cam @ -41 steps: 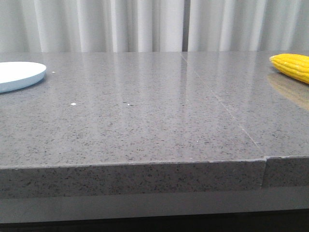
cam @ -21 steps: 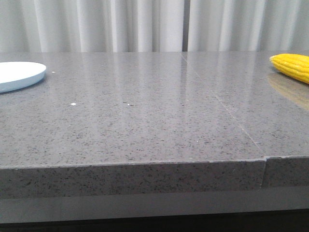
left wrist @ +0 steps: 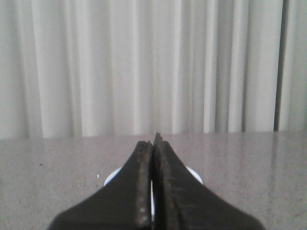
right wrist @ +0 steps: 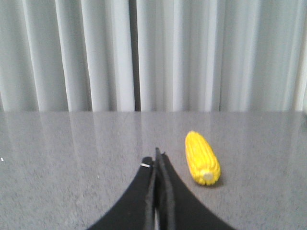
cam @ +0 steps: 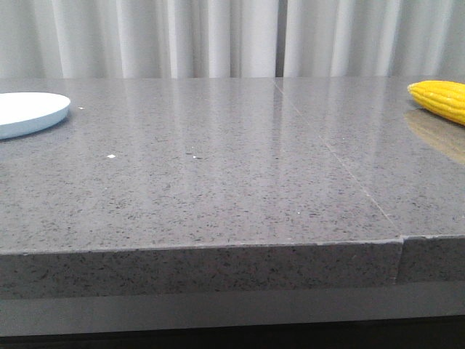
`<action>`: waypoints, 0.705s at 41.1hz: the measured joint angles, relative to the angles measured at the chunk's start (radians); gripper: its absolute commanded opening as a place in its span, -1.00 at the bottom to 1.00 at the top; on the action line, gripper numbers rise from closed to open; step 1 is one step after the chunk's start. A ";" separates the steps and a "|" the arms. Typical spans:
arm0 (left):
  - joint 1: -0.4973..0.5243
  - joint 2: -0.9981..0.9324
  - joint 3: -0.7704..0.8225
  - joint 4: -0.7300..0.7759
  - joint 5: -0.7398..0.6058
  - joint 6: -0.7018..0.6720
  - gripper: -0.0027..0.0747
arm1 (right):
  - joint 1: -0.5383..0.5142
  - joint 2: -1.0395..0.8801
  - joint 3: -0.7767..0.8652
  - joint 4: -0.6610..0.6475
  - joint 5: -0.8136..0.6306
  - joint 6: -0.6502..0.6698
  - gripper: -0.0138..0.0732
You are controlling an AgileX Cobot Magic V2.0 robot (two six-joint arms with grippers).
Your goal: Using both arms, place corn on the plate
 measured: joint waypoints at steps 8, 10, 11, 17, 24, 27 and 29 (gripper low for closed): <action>0.000 0.081 -0.226 -0.004 0.137 0.000 -0.98 | 0.000 0.101 -0.197 0.000 0.140 0.000 -0.96; 0.000 0.115 -0.275 -0.004 0.170 0.000 -0.98 | 0.000 0.141 -0.240 0.000 0.174 0.000 -0.96; 0.000 0.142 -0.308 -0.004 0.190 0.000 -0.98 | 0.000 0.165 -0.264 0.000 0.194 0.000 -0.96; 0.000 0.255 -0.413 -0.004 0.303 0.000 -0.98 | 0.000 0.294 -0.373 0.000 0.303 0.000 -0.96; 0.000 0.356 -0.428 -0.004 0.372 0.000 -0.98 | 0.000 0.423 -0.410 0.000 0.393 0.000 -0.96; 0.000 0.386 -0.428 -0.004 0.381 0.000 -0.98 | 0.000 0.470 -0.410 0.000 0.420 0.000 -0.96; 0.000 0.402 -0.428 -0.004 0.382 0.000 -0.98 | 0.000 0.496 -0.410 0.000 0.430 0.000 -0.96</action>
